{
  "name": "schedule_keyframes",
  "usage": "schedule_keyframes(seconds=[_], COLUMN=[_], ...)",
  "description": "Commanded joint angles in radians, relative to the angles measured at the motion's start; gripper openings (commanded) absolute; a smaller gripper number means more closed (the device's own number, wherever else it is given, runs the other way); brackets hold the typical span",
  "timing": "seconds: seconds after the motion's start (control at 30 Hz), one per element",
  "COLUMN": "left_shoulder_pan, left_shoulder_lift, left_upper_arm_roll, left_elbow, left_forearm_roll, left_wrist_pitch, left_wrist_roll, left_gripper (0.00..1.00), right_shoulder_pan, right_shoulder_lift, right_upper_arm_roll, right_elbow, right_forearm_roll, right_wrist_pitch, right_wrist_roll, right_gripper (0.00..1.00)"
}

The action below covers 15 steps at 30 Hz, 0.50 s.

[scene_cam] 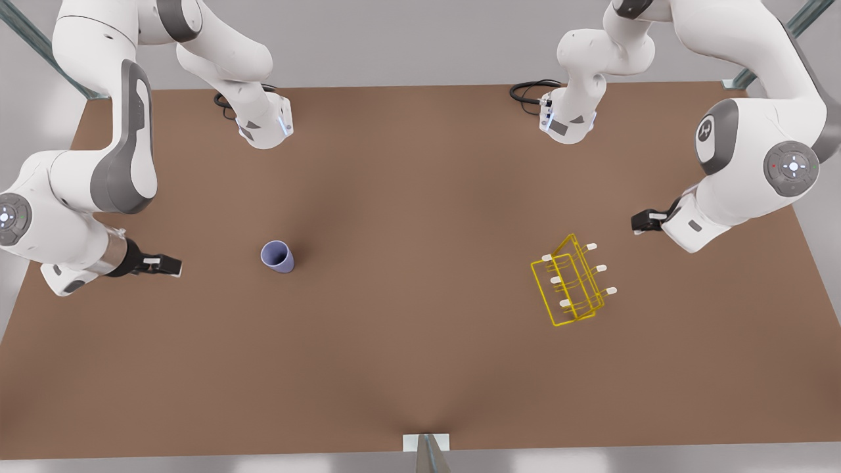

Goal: Place the cup on the cup holder

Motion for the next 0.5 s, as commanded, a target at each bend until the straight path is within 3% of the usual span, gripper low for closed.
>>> schedule_keyframes(seconds=[0.0, 0.27, 0.43, 0.47], left_shoulder_pan=[0.000, 0.006, 0.006, 0.006], left_shoulder_lift=[-0.001, 0.028, 0.027, 0.028], left_upper_arm_roll=[0.000, 0.002, 0.003, 0.003], left_elbow=[0.000, 0.000, 0.000, -0.006], left_forearm_roll=[0.002, -0.004, -0.003, -0.001], left_wrist_pitch=[0.018, -0.043, -0.051, -0.051], left_wrist_roll=[-0.011, 0.006, 0.008, 0.008], left_gripper=[1.00, 1.00, 1.00, 1.00], right_shoulder_pan=[0.000, 0.005, 0.204, 0.229], right_shoulder_lift=[-0.001, -0.003, -0.017, -0.021], right_upper_arm_roll=[0.000, 0.006, 0.009, 0.042], right_elbow=[0.000, -0.043, -0.203, -0.230], right_forearm_roll=[0.000, -0.009, -0.006, -0.008], right_wrist_pitch=[0.021, 0.024, 0.131, 0.141], right_wrist_roll=[0.014, 0.020, 0.172, 0.259], right_gripper=[1.00, 1.00, 1.00, 1.00])
